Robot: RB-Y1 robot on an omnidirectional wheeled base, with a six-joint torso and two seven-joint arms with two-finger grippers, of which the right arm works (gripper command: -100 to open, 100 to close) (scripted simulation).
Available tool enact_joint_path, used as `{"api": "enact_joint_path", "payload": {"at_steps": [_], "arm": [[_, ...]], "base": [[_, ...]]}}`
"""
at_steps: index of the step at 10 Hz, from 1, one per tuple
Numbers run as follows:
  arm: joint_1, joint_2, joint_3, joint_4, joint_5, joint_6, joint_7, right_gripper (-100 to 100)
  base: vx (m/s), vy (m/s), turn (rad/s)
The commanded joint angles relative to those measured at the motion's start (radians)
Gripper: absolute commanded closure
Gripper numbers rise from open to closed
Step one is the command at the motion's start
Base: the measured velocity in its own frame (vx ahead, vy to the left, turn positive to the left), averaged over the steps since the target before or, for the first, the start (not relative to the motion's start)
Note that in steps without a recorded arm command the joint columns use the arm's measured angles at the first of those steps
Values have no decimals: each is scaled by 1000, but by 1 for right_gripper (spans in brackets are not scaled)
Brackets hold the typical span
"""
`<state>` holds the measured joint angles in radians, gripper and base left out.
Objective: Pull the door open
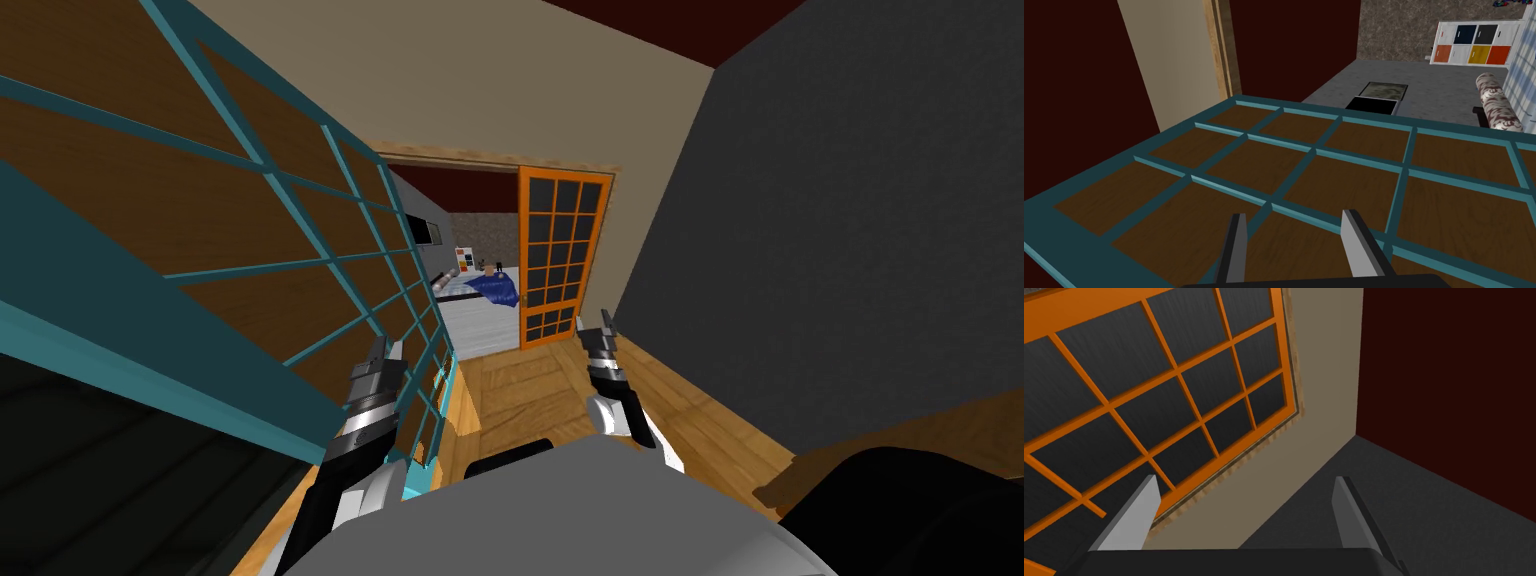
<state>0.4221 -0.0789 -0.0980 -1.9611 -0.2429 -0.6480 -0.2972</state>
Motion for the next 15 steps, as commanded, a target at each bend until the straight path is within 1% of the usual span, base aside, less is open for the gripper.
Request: {"api": "enact_joint_path", "payload": {"at_steps": [1,15], "arm": [[-6,-5,-2,35,-14,-7,-36,-100],[-78,-43,-32,371,-150,-69,-352,-100]], "base": [[98,-31,138],[84,-48,175]]}}
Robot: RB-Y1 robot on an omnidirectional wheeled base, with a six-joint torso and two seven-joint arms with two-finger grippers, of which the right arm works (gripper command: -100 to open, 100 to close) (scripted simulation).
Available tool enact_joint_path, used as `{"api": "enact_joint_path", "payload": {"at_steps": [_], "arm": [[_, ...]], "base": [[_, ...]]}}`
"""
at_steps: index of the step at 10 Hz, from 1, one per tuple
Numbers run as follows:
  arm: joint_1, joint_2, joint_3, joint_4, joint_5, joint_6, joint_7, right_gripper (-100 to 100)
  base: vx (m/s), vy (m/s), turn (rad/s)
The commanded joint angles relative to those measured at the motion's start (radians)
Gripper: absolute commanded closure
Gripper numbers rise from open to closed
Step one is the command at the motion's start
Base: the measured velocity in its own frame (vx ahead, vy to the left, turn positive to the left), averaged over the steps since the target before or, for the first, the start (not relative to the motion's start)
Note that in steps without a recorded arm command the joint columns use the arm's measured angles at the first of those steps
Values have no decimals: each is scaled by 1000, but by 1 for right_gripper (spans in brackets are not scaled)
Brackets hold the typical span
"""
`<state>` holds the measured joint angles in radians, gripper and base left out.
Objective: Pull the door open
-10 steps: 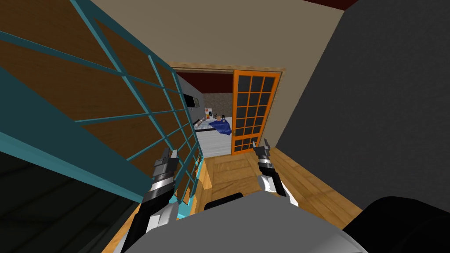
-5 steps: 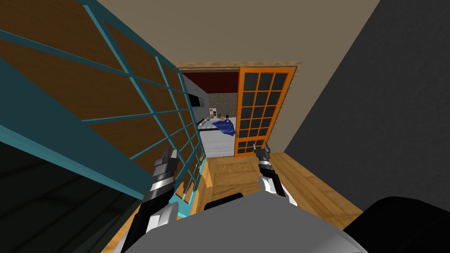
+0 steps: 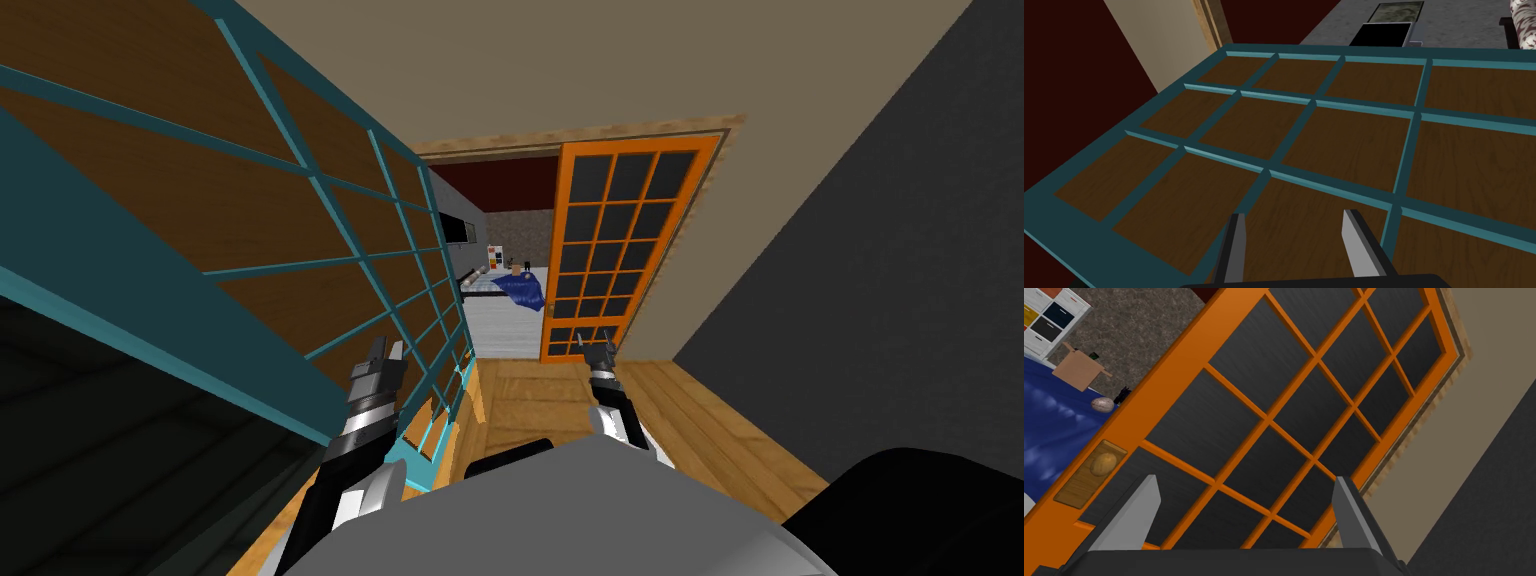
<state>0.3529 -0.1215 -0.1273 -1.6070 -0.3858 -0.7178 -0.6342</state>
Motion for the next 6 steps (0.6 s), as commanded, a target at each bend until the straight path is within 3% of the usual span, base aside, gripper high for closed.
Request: {"api": "enact_joint_path", "payload": {"at_steps": [1,6], "arm": [[-14,-2,-4,41,-16,-4,-38,-100],[-40,-12,-15,162,-65,-27,-151,-100]], "base": [[77,-59,137],[83,-67,177]]}}
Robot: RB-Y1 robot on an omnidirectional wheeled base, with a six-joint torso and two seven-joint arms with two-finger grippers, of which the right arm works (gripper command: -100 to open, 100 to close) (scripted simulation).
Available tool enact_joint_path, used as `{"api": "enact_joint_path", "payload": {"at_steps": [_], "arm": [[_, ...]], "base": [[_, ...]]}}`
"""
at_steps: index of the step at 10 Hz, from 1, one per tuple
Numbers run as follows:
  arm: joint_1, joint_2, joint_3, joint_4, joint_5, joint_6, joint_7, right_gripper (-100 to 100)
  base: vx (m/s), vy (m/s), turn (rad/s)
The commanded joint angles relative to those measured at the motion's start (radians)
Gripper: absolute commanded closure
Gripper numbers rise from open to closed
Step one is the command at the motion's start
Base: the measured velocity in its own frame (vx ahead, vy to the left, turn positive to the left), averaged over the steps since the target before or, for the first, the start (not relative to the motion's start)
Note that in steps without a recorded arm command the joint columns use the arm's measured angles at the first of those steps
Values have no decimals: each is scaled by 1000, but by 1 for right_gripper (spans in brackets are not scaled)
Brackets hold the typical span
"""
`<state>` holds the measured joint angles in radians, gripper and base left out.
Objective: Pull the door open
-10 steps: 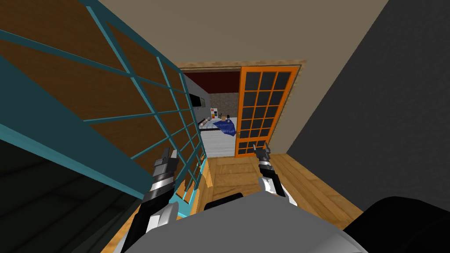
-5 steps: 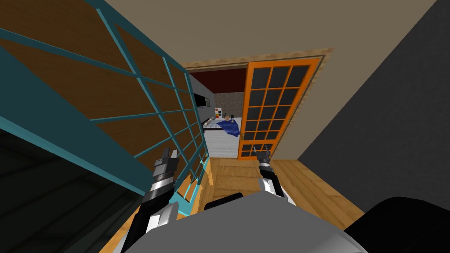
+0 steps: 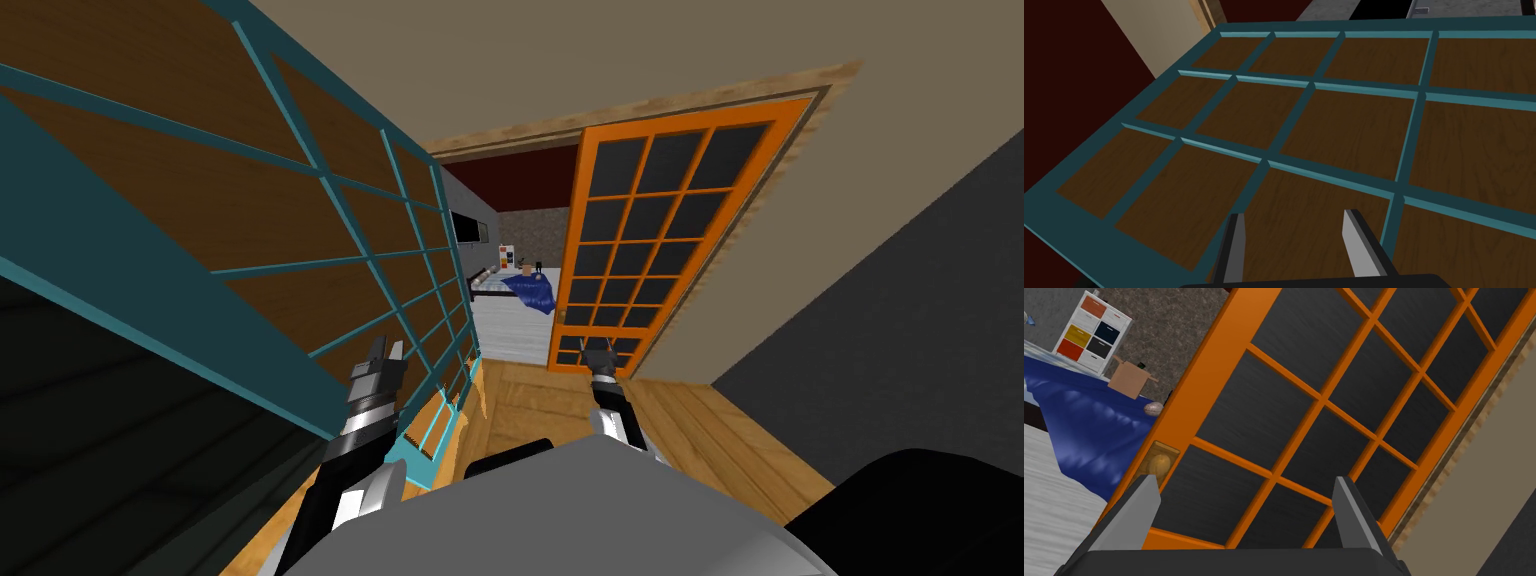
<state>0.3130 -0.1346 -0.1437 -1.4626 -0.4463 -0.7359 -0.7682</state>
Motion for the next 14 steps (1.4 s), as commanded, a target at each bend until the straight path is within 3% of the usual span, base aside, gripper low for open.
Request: {"api": "enact_joint_path", "payload": {"at_steps": [1,14], "arm": [[-5,-1,-1,41,-14,-13,-40,-100],[-65,-19,-26,323,-128,-66,-305,-100]], "base": [[69,-70,177],[63,-73,156]]}}
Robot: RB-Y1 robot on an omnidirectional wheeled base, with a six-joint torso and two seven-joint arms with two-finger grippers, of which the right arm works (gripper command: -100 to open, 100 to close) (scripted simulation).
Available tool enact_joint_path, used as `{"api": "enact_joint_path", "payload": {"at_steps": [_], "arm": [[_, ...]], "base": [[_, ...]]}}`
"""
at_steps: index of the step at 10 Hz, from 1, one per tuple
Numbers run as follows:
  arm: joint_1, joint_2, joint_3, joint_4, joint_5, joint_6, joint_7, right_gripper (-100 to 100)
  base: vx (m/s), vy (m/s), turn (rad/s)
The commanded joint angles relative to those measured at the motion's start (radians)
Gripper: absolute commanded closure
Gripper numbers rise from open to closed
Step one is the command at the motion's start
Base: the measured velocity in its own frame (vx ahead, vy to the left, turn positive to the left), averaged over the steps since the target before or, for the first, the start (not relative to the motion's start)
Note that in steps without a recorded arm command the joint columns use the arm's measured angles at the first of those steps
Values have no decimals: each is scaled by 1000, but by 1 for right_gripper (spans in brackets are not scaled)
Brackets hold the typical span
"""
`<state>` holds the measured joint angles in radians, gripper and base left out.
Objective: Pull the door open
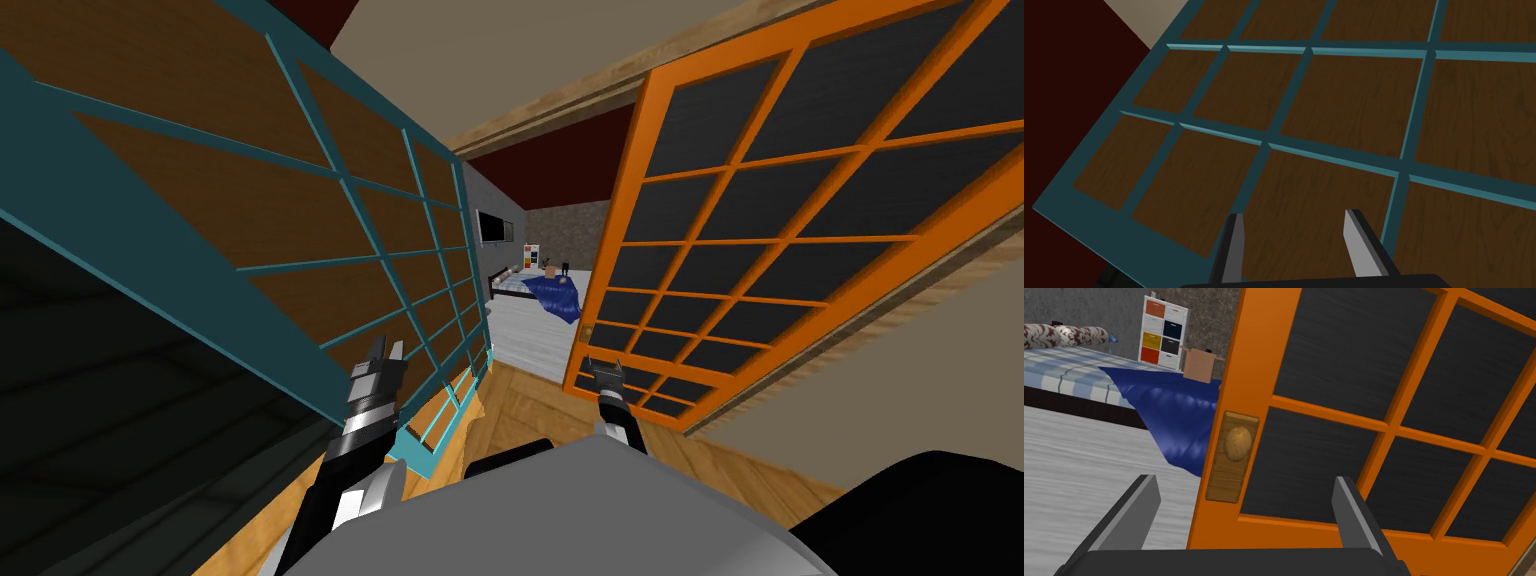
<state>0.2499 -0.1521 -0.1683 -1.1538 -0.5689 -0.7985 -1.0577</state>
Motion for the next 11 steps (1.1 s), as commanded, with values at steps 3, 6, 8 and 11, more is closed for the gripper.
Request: {"api": "enact_joint_path", "payload": {"at_steps": [3,6,8,11], "arm": [[-17,-5,-7,84,-34,-16,-81,-100],[-27,-8,-11,131,-53,-25,-126,-100],[-33,-9,-14,159,-64,-30,-152,-100],[-43,-11,-18,206,-83,-39,-196,-100]], "base": [[51,-80,156],[57,-87,133],[45,-75,127],[31,-59,109]]}}
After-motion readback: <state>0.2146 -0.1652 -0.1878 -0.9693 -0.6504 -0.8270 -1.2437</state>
